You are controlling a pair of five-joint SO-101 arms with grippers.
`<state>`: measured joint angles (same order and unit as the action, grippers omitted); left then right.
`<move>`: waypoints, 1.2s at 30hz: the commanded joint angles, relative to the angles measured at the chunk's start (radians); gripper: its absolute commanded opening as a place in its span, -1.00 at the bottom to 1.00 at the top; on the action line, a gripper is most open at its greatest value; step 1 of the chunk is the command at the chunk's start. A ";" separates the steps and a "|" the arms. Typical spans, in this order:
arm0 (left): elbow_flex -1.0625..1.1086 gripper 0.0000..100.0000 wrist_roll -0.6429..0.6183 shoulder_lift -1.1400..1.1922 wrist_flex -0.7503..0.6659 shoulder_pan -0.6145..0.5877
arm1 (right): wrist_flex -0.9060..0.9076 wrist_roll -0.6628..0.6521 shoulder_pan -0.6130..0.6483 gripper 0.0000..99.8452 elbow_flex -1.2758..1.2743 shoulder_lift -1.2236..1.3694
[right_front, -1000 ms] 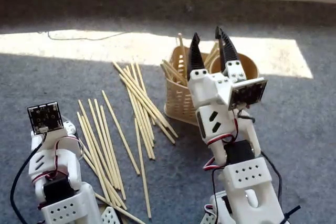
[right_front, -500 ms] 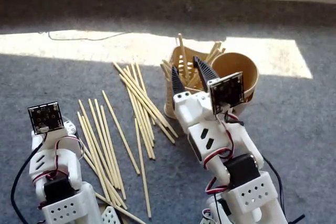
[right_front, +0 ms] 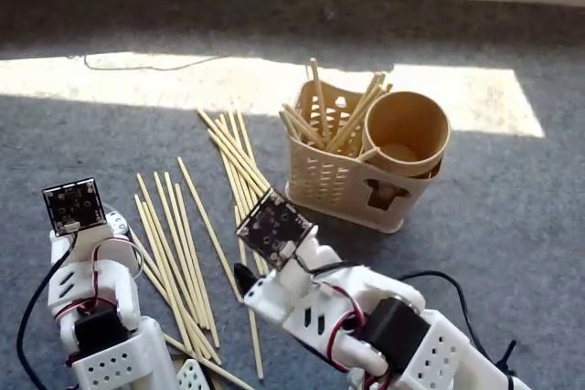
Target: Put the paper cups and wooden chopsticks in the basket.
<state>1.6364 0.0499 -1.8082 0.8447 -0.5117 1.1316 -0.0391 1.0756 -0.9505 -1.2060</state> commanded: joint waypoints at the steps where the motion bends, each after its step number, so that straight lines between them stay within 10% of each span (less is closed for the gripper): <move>1: -0.007 -0.96 0.002 -0.008 -0.031 -0.018 | 0.019 0.014 0.079 -0.65 -0.042 -0.018; 22: 0.050 -0.96 -0.104 -0.007 -0.193 -0.151 | -0.131 0.242 0.443 -0.65 -0.294 0.005; 36: 0.050 -0.96 -0.104 -0.007 -0.193 -0.153 | -0.340 0.293 0.455 -0.65 -0.283 0.441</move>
<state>1.6732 -0.0453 -1.8082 0.6743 -0.6559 0.8309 0.2539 1.5159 -1.2467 -0.7933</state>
